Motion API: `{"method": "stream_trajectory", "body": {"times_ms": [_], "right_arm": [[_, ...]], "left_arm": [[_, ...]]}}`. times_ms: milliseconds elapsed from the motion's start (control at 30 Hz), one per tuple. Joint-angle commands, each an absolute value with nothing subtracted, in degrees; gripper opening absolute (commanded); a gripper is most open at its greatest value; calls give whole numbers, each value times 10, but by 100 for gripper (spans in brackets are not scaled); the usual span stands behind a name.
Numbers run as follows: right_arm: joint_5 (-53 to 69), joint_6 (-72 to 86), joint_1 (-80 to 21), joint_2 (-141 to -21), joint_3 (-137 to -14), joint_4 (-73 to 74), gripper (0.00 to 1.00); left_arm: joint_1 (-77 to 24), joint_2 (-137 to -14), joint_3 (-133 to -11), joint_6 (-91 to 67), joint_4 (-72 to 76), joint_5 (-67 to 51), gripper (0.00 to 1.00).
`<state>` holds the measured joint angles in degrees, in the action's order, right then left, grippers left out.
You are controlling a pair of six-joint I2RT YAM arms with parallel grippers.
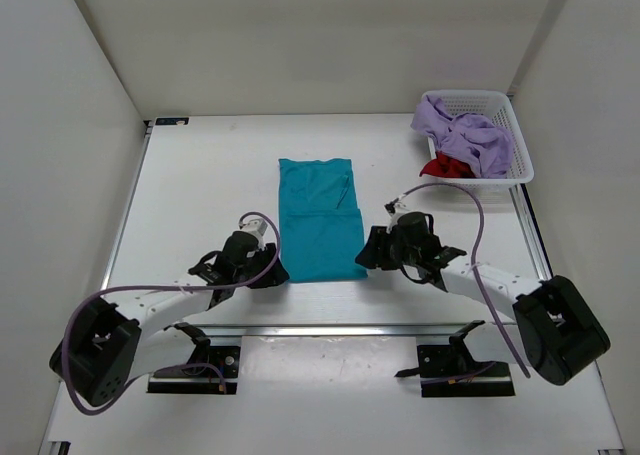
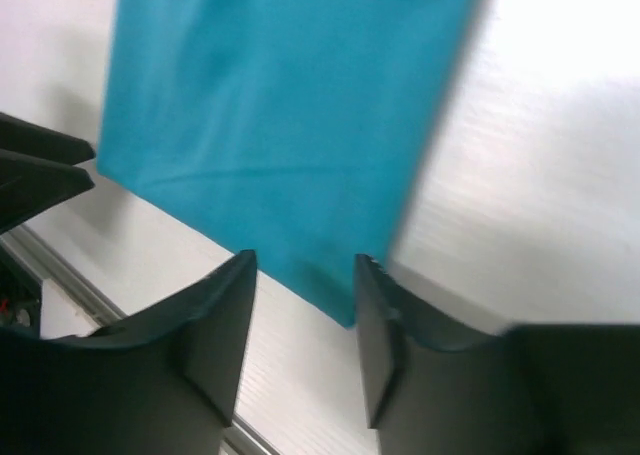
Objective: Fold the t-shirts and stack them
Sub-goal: Grab one side of the 2/3 rectangular tshirt with both arms, then fold the long partially folded tshirt into a neat square
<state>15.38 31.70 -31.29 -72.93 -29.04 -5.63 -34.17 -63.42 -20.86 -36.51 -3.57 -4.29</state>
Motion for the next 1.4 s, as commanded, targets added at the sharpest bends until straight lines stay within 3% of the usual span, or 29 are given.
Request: {"method": "stream_trajectory", "body": {"times_ms": [0,167,300,467,500,567,667,767,1000,1100,1233,1367], "right_arm": [[134,330,-297,-695,-257,-48,44],[137,343,-294,-703,-223,-47,51],[184,353,-294,-723,-212,-72,39],[205,357,-299,-760,-208,-103,38],[206,358,-298,-764,-209,-104,36],[211,360,-299,-768,-211,-116,20],[207,360,-308,-760,-213,-114,4],[191,354,-320,-733,-216,-93,0],[112,408,-428,-583,-182,46,0],[72,451,-483,-495,-191,119,0],[94,413,-434,-469,-264,167,0],[144,325,-346,-548,-385,178,0]], "left_arm": [[-341,-650,-200,-354,-55,-33,59],[-347,-675,-200,-371,-26,-34,56],[-351,-686,-202,-370,-28,-34,53],[-358,-701,-207,-366,-24,-41,44],[-359,-702,-207,-368,-24,-45,38],[-358,-703,-204,-370,-18,-51,31],[-365,-694,-203,-375,-13,-47,13],[-374,-679,-214,-371,-31,-44,0],[-416,-539,-190,-395,-176,-50,0],[-434,-417,-191,-423,-264,-45,0],[-406,-375,-267,-406,-327,-55,0],[-340,-455,-398,-358,-288,-70,0]]}}
